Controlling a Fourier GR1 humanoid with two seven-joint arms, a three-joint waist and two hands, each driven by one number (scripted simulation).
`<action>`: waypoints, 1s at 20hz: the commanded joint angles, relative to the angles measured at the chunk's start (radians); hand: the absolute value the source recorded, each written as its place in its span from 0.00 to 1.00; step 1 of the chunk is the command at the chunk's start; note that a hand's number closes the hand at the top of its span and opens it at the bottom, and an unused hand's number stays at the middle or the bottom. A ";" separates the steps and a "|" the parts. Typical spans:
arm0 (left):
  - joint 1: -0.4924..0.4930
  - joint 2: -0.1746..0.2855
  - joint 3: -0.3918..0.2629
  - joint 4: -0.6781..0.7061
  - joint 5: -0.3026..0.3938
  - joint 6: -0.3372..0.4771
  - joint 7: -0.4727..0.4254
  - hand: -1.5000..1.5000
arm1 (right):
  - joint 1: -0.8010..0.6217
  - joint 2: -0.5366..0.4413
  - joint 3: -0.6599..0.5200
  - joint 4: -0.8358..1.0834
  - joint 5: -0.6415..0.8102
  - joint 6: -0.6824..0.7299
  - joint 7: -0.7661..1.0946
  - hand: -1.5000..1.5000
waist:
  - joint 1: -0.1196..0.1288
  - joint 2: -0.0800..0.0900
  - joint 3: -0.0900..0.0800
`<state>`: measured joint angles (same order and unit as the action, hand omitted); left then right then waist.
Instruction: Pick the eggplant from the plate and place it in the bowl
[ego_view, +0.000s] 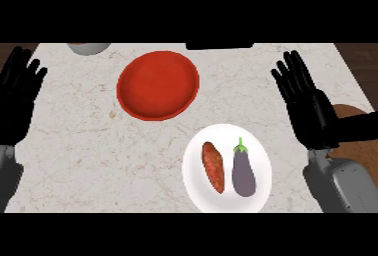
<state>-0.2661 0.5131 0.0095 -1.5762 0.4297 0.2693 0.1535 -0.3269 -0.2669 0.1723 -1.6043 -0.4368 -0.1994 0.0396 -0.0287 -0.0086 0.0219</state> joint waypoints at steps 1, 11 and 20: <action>-0.010 0.016 0.002 0.007 -0.025 -0.025 -0.017 0.50 | -0.017 0.074 0.090 0.057 0.020 -0.010 0.053 0.00 | 0.036 0.010 -0.022; 0.011 -0.030 -0.051 0.011 -0.104 -0.013 -0.144 0.50 | -0.237 0.093 0.486 0.378 0.331 -0.088 0.508 0.00 | 0.074 0.011 -0.026; 0.058 -0.033 -0.008 0.067 -0.093 -0.076 -0.219 0.50 | -0.571 0.067 0.488 0.404 0.288 0.255 0.859 0.00 | 0.051 0.010 -0.024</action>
<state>-0.2328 0.4833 -0.0029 -1.5179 0.3366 0.2145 -0.0395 -0.7755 -0.1569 0.6590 -1.2397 -0.1393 -0.0845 0.7836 0.0241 0.0011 -0.0025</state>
